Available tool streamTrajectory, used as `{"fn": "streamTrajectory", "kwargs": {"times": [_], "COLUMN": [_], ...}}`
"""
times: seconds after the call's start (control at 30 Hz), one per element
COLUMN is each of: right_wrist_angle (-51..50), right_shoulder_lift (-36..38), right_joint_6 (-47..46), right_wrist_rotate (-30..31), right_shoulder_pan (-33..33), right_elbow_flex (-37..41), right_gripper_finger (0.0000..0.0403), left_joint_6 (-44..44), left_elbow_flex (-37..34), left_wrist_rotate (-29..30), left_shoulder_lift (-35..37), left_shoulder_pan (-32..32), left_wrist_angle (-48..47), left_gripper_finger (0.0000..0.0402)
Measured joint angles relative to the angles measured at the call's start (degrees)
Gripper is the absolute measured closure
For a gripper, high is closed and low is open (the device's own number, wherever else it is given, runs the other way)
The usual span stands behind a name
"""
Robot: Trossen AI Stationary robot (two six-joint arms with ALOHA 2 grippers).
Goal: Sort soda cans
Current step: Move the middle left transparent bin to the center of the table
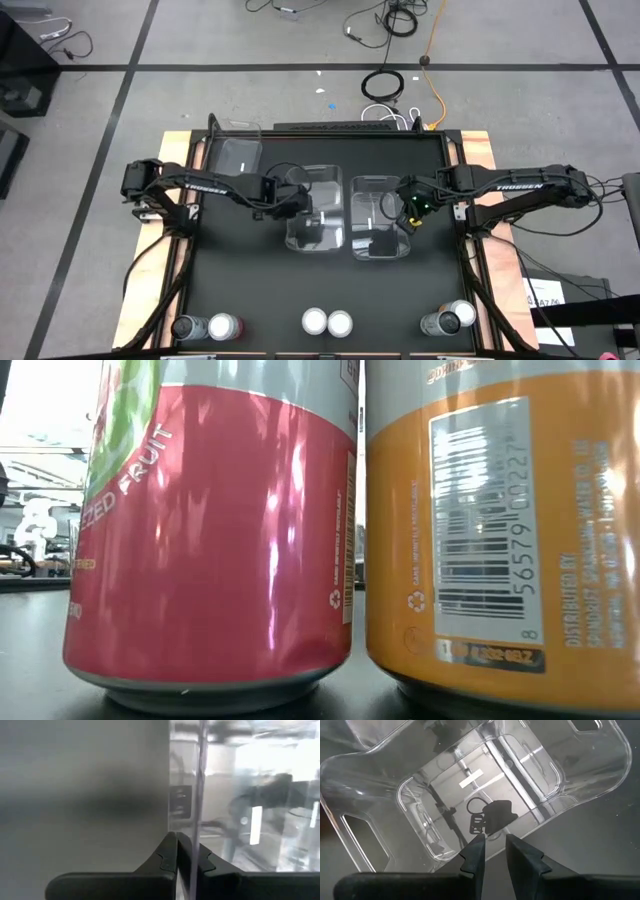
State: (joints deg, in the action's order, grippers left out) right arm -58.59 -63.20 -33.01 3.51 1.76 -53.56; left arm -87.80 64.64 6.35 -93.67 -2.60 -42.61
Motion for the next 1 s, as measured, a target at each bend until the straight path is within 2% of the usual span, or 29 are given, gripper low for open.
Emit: {"fn": "streamTrajectory", "kwargs": {"times": [0.17, 1.0], "right_wrist_angle": [0.00, 0.02], "right_shoulder_lift": [0.00, 0.00], "right_joint_6": [0.28, 0.60], "right_wrist_rotate": [-0.01, -0.07], "right_shoulder_pan": [0.00, 0.00], "right_elbow_flex": [0.00, 0.00], "right_gripper_finger": [0.0332, 0.0332], "left_joint_6": [-0.65, 1.23], "left_elbow_flex": [-0.02, 0.02], "left_wrist_rotate": [-0.27, -1.29], "left_shoulder_lift": [-0.04, -3.40], "left_shoulder_pan": [0.01, -0.41], "left_wrist_angle": [-2.99, 0.08], "left_gripper_finger": [0.0389, 0.0389]}}
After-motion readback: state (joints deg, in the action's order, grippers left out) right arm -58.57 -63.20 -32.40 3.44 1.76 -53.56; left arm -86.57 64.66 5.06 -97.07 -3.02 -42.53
